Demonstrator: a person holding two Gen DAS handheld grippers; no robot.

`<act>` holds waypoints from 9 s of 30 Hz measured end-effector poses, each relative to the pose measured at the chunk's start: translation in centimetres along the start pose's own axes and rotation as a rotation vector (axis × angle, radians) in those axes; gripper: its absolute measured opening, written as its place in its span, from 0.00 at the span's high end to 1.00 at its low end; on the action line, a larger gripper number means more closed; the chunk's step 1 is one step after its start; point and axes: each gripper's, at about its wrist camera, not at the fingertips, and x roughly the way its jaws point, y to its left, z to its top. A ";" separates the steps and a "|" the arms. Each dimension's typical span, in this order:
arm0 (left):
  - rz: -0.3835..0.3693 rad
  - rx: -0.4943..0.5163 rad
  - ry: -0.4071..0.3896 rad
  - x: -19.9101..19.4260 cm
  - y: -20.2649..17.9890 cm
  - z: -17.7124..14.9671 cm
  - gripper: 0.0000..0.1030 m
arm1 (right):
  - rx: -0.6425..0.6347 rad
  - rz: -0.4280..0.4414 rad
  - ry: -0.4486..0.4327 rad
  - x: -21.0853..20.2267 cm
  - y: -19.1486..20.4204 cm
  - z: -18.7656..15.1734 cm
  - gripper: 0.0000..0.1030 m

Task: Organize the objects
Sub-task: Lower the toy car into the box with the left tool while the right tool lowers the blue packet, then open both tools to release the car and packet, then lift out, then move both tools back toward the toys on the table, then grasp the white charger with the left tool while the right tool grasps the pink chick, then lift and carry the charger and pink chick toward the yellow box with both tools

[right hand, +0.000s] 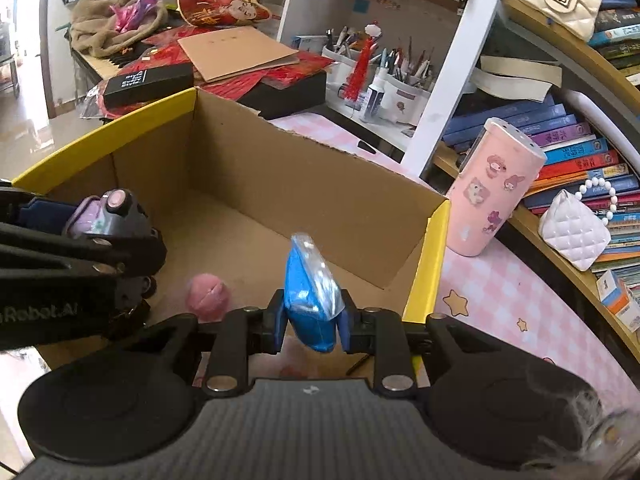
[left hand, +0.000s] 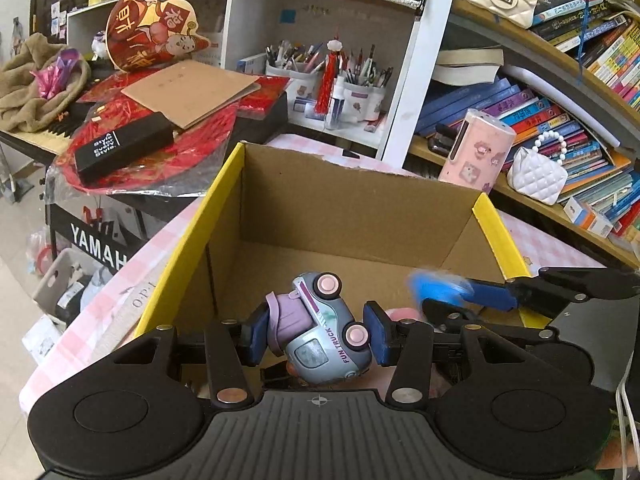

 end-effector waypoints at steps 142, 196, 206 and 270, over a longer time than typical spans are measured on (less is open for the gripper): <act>-0.087 0.245 0.064 -0.7 -23.1 -9.3 0.44 | 0.658 -0.278 -0.020 -15.3 -18.0 -22.7 0.28; -0.007 0.096 0.104 -6.5 -16.6 -9.8 0.76 | 0.338 0.042 -0.051 -6.7 -15.3 -17.9 0.57; -0.100 0.097 0.061 -7.4 -15.5 -9.6 0.76 | 0.538 -0.040 -0.043 -14.1 -13.3 -20.1 0.57; -0.155 0.036 -0.080 -18.0 6.3 -11.3 0.76 | 0.365 -0.034 -0.101 -21.0 12.3 -14.2 0.57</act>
